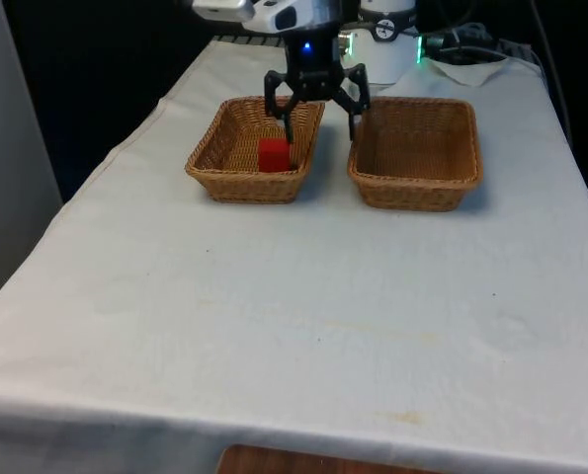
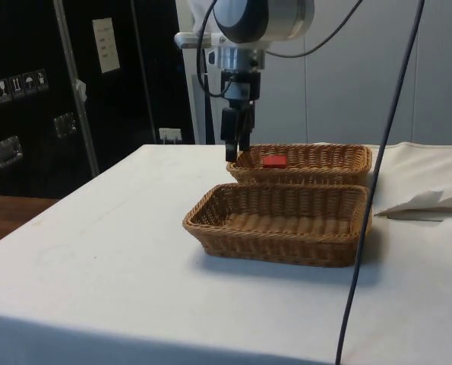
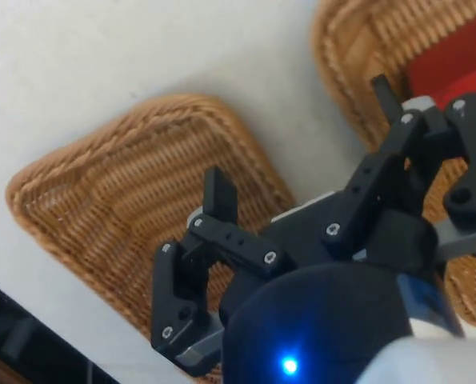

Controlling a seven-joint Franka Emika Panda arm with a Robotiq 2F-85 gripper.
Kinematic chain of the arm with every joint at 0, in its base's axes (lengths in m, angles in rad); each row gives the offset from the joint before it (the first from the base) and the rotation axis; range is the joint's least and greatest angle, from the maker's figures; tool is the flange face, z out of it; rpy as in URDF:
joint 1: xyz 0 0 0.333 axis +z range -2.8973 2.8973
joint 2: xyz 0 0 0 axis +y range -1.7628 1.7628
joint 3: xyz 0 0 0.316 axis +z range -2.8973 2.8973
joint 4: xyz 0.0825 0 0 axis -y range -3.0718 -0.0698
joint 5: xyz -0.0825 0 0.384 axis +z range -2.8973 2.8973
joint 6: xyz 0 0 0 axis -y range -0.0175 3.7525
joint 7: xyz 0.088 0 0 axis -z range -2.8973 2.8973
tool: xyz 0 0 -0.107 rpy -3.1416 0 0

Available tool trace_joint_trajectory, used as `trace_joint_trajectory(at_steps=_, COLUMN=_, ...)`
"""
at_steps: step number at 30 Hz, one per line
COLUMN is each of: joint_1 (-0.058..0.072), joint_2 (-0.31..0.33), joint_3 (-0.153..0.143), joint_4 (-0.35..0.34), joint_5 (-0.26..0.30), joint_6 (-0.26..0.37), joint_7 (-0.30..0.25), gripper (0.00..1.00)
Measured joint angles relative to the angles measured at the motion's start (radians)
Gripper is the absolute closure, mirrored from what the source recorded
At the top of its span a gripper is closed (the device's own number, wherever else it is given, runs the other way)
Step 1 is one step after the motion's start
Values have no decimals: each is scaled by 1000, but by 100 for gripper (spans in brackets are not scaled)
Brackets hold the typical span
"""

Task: Pick up the red cube and place it into the right basket.

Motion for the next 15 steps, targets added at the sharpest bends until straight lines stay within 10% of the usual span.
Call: trace_joint_trajectory(at_steps=15, joint_1=2, joint_2=0, joint_3=90, joint_4=23, joint_5=-36, joint_6=3, joint_7=106, gripper=0)
